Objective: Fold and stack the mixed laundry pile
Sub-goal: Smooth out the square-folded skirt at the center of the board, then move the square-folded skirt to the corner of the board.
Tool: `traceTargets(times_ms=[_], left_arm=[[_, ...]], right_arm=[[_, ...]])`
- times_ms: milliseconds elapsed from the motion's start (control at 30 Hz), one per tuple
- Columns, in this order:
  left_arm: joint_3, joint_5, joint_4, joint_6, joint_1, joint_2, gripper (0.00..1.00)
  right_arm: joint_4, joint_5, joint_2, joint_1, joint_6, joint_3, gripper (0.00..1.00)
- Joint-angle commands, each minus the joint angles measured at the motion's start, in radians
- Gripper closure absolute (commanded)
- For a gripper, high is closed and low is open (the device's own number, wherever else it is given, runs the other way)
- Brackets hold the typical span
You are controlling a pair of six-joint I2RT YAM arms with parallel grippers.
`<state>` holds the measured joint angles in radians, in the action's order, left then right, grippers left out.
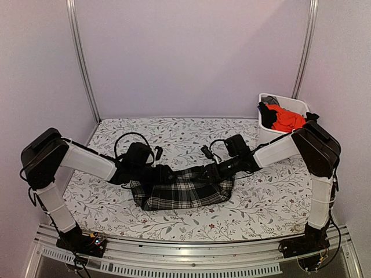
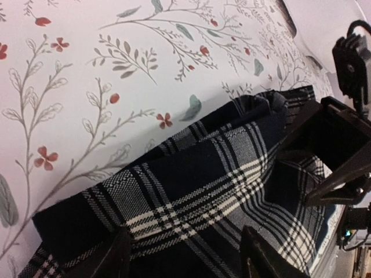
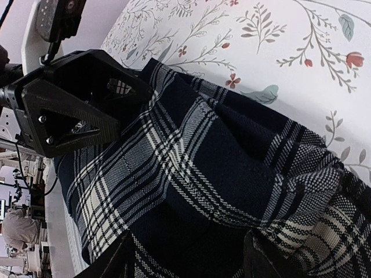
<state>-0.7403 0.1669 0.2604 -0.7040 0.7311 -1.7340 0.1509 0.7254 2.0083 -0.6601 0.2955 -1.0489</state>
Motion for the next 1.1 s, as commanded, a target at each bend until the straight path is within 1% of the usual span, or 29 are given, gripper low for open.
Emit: traceTargets(times_ms=[0, 100, 167, 233, 333, 367, 400, 500, 567, 633, 767, 867, 933, 1067], left_arm=[[-0.023, -0.038, -0.096, 0.033, -0.103, -0.054, 0.33], [-0.105, -0.134, -0.208, 0.112, -0.122, 0.0, 0.24], [-0.17, -0.164, -0.285, 0.165, -0.118, 0.05, 0.19], [-0.23, -0.22, -0.358, 0.202, -0.092, 0.096, 0.14], [-0.287, -0.31, -0.456, 0.221, -0.024, 0.138, 0.04], [-0.288, -0.321, -0.479, 0.214, -0.007, 0.151, 0.01], [-0.277, -0.316, -0.49, 0.198, 0.002, 0.165, 0.0], [-0.192, -0.269, -0.485, 0.13, 0.013, 0.23, 0.0], [-0.143, -0.268, -0.488, 0.107, 0.037, 0.277, 0.0], [-0.11, -0.266, -0.519, 0.098, 0.058, 0.289, 0.0], [-0.063, -0.247, -0.543, 0.122, 0.096, 0.232, 0.0], [-0.078, -0.273, -0.537, 0.155, 0.128, 0.119, 0.0], [-0.114, -0.253, -0.508, 0.186, 0.143, 0.008, 0.01], [-0.274, -0.239, -0.489, 0.234, 0.209, -0.211, 0.05]], right_arm=[[-0.064, -0.064, 0.077, 0.0, 0.018, -0.039, 0.37], [-0.103, -0.053, 0.012, 0.0, 0.024, -0.092, 0.35], [-0.115, -0.037, -0.061, 0.001, 0.032, -0.107, 0.31], [-0.127, -0.04, -0.139, 0.002, 0.038, -0.105, 0.28], [-0.149, -0.084, -0.278, 0.009, 0.035, -0.089, 0.23], [-0.182, -0.098, -0.306, 0.01, 0.032, -0.085, 0.22], [-0.207, -0.107, -0.343, 0.01, 0.025, -0.082, 0.22], [-0.261, -0.109, -0.398, 0.01, 0.001, -0.07, 0.22], [-0.267, -0.105, -0.426, 0.007, 0.005, -0.044, 0.22], [-0.265, -0.102, -0.463, 0.007, 0.013, -0.01, 0.21], [-0.266, -0.11, -0.532, 0.006, 0.026, 0.059, 0.19], [-0.29, -0.143, -0.57, 0.007, 0.023, 0.092, 0.19], [-0.316, -0.171, -0.587, 0.007, 0.016, 0.102, 0.19], [-0.339, -0.196, -0.633, 0.016, 0.01, 0.125, 0.18]])
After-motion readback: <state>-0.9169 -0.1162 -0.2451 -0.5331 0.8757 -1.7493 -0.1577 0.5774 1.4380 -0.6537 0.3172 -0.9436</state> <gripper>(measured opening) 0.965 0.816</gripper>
